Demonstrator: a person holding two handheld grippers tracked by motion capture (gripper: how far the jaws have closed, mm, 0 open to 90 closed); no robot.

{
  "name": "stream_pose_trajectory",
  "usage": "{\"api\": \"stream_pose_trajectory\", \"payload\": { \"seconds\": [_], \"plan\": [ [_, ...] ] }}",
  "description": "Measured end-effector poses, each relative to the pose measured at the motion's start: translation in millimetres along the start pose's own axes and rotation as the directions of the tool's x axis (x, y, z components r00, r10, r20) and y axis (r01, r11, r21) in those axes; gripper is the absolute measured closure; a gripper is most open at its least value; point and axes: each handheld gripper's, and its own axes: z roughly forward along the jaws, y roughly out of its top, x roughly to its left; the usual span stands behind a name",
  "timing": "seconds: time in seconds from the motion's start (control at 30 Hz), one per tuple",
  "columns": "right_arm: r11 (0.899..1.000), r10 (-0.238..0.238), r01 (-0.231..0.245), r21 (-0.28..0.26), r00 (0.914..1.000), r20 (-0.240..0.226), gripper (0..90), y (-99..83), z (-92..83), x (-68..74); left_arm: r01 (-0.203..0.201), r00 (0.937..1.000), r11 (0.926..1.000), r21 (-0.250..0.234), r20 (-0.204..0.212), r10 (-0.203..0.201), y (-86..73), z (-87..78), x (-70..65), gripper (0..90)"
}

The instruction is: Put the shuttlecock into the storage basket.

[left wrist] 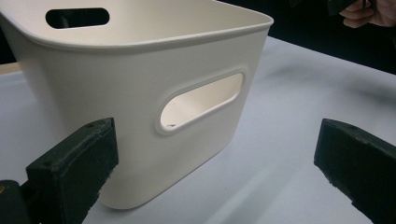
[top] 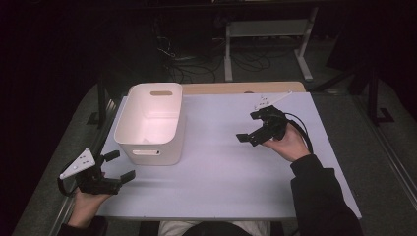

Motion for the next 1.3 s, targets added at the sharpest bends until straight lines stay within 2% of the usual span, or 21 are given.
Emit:
{"api": "stream_pose_trajectory", "payload": {
  "seconds": [0.2, 0.93, 1.3],
  "plan": [
    [1.000, 0.018, -0.018, -0.021, 0.9998, 0.002, 0.0, -8.9, -6.1, -2.3, 0.000, 1.0000, 1.0000, 0.000, -0.001, 0.000, 0.0, 0.0, 0.2, 0.0],
    [0.998, 0.055, -0.055, -0.036, 0.9984, 0.006, 0.0, -40.8, -14.8, -2.2, 0.000, 1.0000, 1.0000, 0.001, -0.004, 0.000, -0.1, -0.2, 0.2, 0.0],
    [0.995, 0.093, -0.093, -0.041, 0.9955, 0.018, 0.0, -65.2, -20.8, -1.6, -0.001, 1.0000, 1.0000, 0.003, -0.005, 0.001, -0.2, -0.5, 0.1, 0.0]
  ]
}}
